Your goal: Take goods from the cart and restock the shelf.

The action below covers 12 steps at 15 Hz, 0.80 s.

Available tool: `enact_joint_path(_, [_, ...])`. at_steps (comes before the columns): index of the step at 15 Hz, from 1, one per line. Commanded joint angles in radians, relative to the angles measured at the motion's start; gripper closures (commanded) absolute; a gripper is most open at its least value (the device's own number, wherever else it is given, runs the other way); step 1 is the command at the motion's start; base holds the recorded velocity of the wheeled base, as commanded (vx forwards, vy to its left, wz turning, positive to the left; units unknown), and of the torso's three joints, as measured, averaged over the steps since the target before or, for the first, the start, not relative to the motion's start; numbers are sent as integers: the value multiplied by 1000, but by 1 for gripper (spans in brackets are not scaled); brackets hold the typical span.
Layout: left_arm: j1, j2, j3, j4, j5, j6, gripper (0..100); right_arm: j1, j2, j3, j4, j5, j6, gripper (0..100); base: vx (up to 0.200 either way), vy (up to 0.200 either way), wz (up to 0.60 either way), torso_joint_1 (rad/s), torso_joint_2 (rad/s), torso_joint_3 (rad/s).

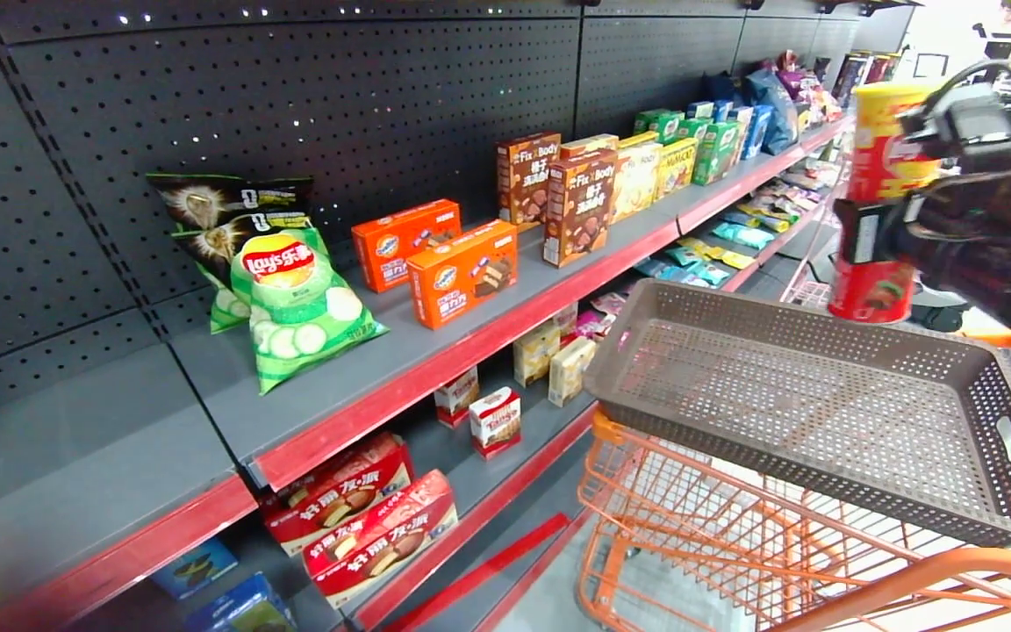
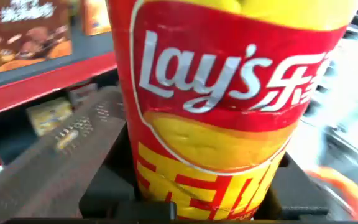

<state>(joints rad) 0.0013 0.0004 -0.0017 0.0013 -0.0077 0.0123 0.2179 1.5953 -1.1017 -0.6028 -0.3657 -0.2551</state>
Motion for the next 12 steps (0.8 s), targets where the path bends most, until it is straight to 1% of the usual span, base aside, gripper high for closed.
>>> enact_joint_path(1, [0,0,0,0,0,0,0,-72,-517,218,258,-266,13,100,0,0,0,0,0,0])
enact_joint_path(2, [0,0,0,0,0,0,0,-141,-546,220,330,-274,17,100,0,0,0,0,0,0])
enact_joint_path(3, [0,0,0,0,0,0,0,-232,-586,220,423,-268,27,100,0,0,0,0,0,0])
enact_joint_path(4, [0,0,0,0,0,0,0,-255,-649,221,494,-202,31,100,0,0,0,0,0,0])
enact_joint_path(5, [0,0,0,0,0,0,0,-250,-690,235,523,-151,39,100,0,0,0,0,0,0])
enact_joint_path(6, [0,0,0,0,0,0,0,-267,-733,270,552,-108,71,100,0,0,0,0,0,0])
enact_joint_path(7, [0,0,0,0,0,0,0,-273,-739,284,551,-104,82,100,0,0,0,0,0,0])
enact_joint_path(8, [0,0,0,0,0,0,0,-259,-745,292,549,-104,82,100,0,0,0,0,0,0])
enact_joint_path(9, [0,0,0,0,0,0,0,-207,-762,324,540,-108,96,100,0,0,0,0,0,0])
enact_joint_path(12, [0,0,0,0,0,0,0,-201,-801,362,540,-104,116,100,0,0,0,0,0,0])
